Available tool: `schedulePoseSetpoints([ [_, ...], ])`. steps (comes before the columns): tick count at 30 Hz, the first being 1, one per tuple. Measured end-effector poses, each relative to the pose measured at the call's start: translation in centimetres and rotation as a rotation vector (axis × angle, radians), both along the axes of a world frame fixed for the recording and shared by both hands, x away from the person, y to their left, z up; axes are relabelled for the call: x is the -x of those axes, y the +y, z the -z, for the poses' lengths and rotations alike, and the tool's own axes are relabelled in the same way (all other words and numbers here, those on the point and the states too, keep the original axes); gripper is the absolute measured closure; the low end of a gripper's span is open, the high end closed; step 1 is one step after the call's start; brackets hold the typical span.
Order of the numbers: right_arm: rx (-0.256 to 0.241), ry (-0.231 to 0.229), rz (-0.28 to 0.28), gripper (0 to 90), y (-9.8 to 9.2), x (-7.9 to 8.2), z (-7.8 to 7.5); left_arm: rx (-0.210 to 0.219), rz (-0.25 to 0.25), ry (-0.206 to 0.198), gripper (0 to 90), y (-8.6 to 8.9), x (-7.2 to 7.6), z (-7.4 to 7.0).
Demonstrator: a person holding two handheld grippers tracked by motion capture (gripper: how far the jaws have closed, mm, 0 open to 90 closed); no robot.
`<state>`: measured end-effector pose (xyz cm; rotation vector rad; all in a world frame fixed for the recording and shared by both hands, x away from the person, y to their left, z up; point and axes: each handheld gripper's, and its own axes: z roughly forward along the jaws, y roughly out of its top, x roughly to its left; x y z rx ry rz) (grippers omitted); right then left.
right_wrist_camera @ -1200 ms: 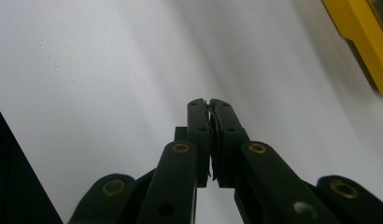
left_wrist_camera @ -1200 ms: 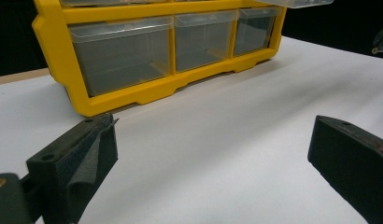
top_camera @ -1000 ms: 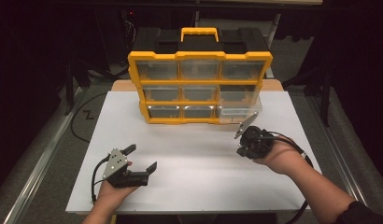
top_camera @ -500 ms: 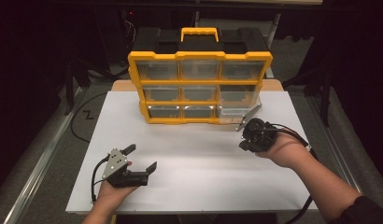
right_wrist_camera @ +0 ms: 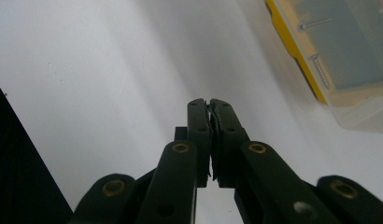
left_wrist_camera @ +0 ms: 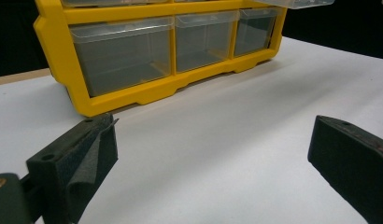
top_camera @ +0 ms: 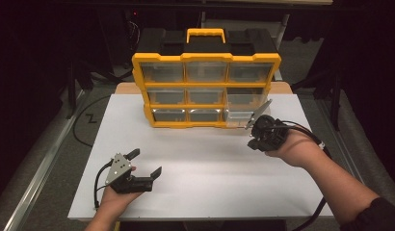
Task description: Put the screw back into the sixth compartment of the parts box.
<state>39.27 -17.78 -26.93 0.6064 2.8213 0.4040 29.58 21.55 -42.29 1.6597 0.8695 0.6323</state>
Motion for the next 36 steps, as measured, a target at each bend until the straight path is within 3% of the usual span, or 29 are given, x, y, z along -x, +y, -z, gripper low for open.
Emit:
schedulePoseSetpoints([
  [36,-0.003,-0.072,-0.016,89.6,1.9,-2.2,-5.8,0.007,-0.002,0.0,2.3,0.2,0.1,0.0],
])
